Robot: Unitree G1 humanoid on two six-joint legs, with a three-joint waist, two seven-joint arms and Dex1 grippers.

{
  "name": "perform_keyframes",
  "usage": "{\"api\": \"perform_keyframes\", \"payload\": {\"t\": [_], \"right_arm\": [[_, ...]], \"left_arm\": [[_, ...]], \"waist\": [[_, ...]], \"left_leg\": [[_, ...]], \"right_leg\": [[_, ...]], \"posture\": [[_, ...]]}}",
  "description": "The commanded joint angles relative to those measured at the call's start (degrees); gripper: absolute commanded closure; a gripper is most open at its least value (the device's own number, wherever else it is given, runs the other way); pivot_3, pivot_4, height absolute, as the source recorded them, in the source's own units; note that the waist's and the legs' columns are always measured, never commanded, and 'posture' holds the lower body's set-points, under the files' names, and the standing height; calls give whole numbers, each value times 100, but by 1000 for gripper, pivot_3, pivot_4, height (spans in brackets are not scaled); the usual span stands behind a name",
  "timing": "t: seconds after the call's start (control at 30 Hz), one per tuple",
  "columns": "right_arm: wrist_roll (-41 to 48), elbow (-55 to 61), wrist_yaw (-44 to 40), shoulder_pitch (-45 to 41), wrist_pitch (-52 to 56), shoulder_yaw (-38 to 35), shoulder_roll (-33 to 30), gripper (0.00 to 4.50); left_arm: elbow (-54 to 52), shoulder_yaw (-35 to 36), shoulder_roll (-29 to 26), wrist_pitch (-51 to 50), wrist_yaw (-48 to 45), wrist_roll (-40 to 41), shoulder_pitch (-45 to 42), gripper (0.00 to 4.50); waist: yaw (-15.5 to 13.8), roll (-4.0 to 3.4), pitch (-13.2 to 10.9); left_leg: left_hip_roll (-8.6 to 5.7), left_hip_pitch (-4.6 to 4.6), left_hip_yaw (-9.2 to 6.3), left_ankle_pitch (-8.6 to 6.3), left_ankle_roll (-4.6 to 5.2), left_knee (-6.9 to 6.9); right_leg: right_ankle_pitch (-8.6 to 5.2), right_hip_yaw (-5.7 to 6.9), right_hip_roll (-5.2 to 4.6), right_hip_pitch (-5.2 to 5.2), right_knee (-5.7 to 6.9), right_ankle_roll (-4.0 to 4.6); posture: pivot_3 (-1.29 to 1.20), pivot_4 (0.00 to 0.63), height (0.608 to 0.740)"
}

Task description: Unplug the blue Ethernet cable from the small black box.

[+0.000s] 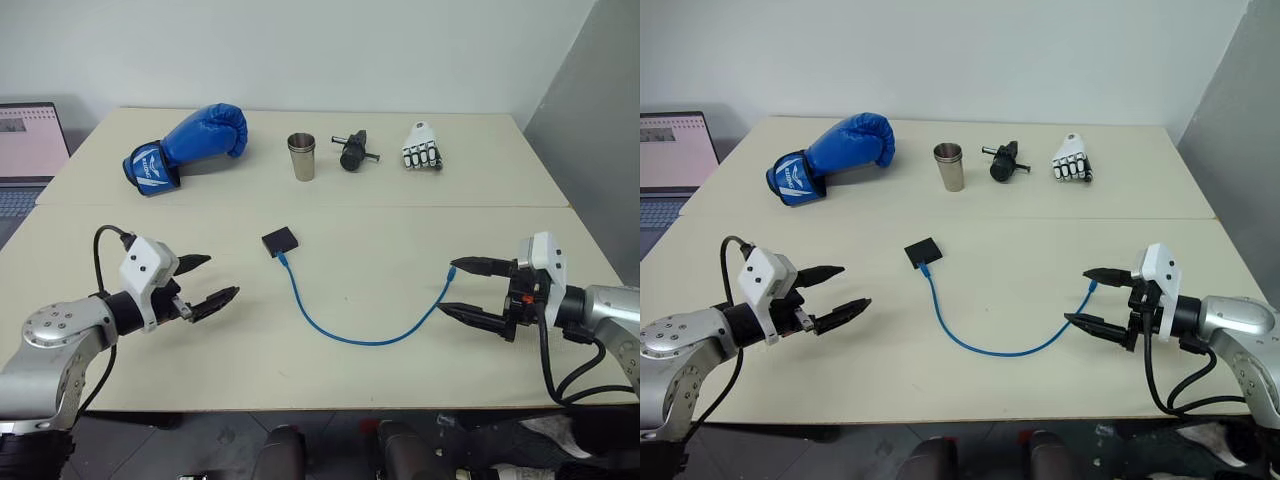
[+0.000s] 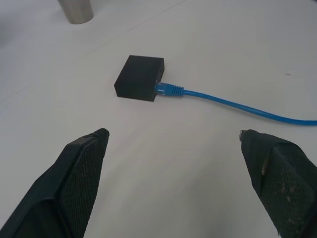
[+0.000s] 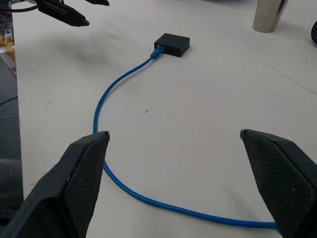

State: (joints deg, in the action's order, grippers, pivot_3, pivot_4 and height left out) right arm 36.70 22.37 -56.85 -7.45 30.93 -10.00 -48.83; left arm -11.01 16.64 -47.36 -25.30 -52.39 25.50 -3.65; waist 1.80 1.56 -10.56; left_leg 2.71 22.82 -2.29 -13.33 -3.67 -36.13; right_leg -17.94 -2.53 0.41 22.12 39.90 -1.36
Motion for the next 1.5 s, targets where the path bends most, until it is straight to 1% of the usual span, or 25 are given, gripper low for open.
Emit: {"api": "perform_keyframes", "payload": {"t": [0.03,0.53,0.7,0.83,0.97,1.07,1.17,1.27,1.3,1.37,1.4,1.5], "right_arm": [[109,229,28,-58,77,-150,-71,19],[96,413,119,-274,314,36,-16,19],[71,398,118,-329,308,129,23,19],[46,388,125,-310,247,209,87,19],[29,495,224,-339,246,404,273,19],[-160,430,525,-636,263,834,660,19],[-783,150,985,-1117,149,1581,1245,19],[-1670,-346,1967,-1744,272,2355,2121,19],[-1826,-493,2136,-1887,284,2506,2347,19],[-2182,-932,2587,-2202,407,2987,3089,19],[-2337,-1129,2801,-2310,480,3142,3381,19],[-2721,-1699,3163,-2567,417,3419,3952,19]], "left_arm": [[-120,46,-61,58,-84,83,-106,0],[-159,57,-119,194,-180,-34,103,0],[-203,109,-132,224,-208,49,29,0],[-30,122,-215,354,-414,50,4,0],[124,220,-349,515,-836,162,102,0],[488,249,-514,737,-1071,46,90,0],[909,242,-656,859,-1265,-9,14,0],[1132,273,-770,823,-1469,75,-12,0],[1188,267,-786,847,-1505,72,-38,0],[1199,233,-825,849,-1604,74,-44,0],[1180,222,-839,813,-1656,99,-47,0],[1172,174,-876,776,-1745,107,-109,0]], "waist": [[-1,0,0],[-1,0,0],[-1,0,0],[-1,0,0],[3,-2,-1],[15,-4,-2],[41,-6,-3],[58,-4,-3],[68,-2,-2],[69,-5,-3],[69,-5,-3],[40,-3,-3]], "left_leg": [[0,0,0,0,0,0],[0,1,0,0,0,0],[0,1,0,0,0,0],[1,1,-1,0,0,0],[2,1,0,0,0,0],[4,0,1,0,0,0],[6,-1,2,0,0,2],[11,1,0,0,0,1],[10,2,1,0,0,2],[11,10,0,0,0,1],[11,12,0,0,0,2],[10,14,0,0,-1,2]], "right_leg": [[0,1,0,0,0,0],[0,-1,0,0,0,0],[0,0,0,1,0,0],[0,1,0,1,0,0],[0,1,1,1,-1,0],[0,0,2,5,1,1],[0,-2,5,10,4,1],[0,-1,12,14,7,1],[-2,-1,12,14,7,4],[1,0,13,23,10,10],[13,0,12,24,10,35],[13,2,10,24,9,37]], "posture": [[0,150,740],[0,150,740],[0,150,740],[0,150,740],[0,150,740],[0,150,740],[0,150,740],[0,150,740],[0,150,740],[0,150,740],[0,150,740],[0,150,740]]}}
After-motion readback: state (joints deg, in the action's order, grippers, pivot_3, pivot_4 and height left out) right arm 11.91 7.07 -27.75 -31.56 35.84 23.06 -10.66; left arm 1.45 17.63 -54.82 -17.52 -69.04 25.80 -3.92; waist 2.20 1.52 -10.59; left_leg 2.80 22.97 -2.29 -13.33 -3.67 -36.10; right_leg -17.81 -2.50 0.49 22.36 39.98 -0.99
